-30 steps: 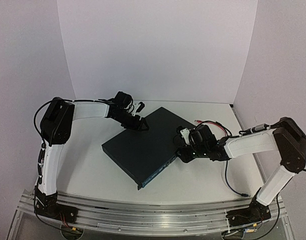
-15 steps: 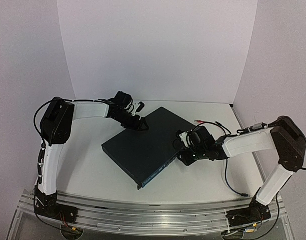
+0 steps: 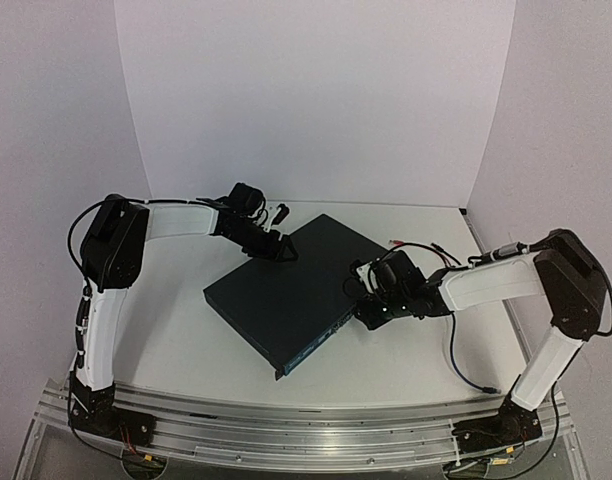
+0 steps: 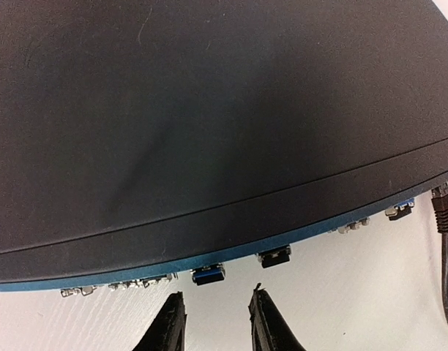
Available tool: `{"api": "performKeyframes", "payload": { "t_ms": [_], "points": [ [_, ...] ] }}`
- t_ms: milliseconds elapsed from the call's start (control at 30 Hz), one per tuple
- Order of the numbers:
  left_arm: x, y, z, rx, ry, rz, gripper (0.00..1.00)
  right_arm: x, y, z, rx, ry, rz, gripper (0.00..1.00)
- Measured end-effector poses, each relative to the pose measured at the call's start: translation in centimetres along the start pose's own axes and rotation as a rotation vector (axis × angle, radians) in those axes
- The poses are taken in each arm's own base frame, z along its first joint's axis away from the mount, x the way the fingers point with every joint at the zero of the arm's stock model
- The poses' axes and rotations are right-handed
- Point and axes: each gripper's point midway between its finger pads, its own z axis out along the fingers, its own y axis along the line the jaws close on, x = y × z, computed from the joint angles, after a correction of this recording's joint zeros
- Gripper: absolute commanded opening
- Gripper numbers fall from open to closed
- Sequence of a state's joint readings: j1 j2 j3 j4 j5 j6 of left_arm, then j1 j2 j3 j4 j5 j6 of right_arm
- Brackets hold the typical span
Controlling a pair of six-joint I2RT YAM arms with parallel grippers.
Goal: Pull the plug from the switch port
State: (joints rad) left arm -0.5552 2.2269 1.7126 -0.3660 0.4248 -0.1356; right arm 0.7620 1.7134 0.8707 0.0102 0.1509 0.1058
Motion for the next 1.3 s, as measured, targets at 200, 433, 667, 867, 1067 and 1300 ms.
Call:
{"api": "performKeyframes", "payload": {
  "t_ms": [200,433,667,867,1067,1300],
  "points": [
    [0.0,0.0,0.0,0.0,0.0,0.0,0.78,0.2,0.4,0.1,-0.02,0.012,-0.02,0.2],
    [0.0,0.0,0.0,0.0,0.0,0.001,0.78,-0.1,0.6,0.4,-0.029,0.014,-0.042,0.19],
    [0.0,0.0,0.0,0.0,0.0,0.0,0.78,-0.4,0.7,0.6,-0.034,0.012,-0.064,0.18],
    [0.0,0.0,0.0,0.0,0.0,0.0,0.77,-0.4,0.7,0.7,-0.033,0.014,-0.081,0.16],
    [0.0,0.0,0.0,0.0,0.0,0.0,0.77,-0.5,0.6,1.0,-0.023,0.018,-0.104,0.15],
    [0.0,0.0,0.0,0.0,0.0,0.0,0.77,0.0,0.4,1.5,-0.012,0.035,-0.133,0.15]
  ]
}}
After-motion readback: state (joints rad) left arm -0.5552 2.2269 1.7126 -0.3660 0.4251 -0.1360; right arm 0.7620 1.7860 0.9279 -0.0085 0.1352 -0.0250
